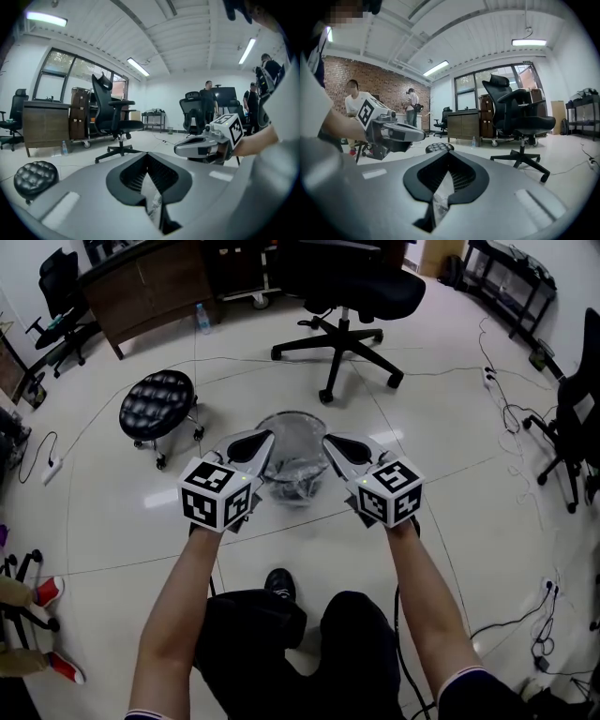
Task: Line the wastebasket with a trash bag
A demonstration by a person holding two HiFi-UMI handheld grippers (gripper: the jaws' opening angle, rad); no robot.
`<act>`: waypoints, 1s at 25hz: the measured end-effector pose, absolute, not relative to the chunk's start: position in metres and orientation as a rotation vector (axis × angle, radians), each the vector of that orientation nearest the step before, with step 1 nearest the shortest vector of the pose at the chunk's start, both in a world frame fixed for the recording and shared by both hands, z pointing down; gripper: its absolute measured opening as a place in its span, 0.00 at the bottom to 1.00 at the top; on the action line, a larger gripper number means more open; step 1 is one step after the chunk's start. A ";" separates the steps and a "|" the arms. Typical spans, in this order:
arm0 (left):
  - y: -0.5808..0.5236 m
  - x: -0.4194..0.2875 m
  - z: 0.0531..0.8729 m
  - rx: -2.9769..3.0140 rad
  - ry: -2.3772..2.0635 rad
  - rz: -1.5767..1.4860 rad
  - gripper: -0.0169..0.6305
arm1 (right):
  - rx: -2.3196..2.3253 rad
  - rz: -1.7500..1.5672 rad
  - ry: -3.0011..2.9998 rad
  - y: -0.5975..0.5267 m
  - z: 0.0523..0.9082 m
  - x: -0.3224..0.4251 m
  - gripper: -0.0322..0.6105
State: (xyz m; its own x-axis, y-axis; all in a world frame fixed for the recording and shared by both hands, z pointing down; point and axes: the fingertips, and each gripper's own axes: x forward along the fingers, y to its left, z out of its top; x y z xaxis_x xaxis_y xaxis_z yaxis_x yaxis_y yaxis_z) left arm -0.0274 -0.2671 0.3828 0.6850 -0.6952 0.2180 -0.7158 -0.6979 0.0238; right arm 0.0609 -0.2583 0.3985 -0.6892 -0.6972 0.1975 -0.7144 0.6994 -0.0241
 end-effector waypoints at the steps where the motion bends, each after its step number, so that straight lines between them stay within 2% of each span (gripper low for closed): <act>1: -0.266 -0.026 0.380 2.789 -1.170 0.275 0.05 | 1.146 0.144 -2.743 -0.257 0.395 0.061 0.05; 25: -0.244 -0.021 0.375 2.848 -1.184 0.240 0.05 | 1.095 0.115 -2.760 -0.235 0.390 0.052 0.05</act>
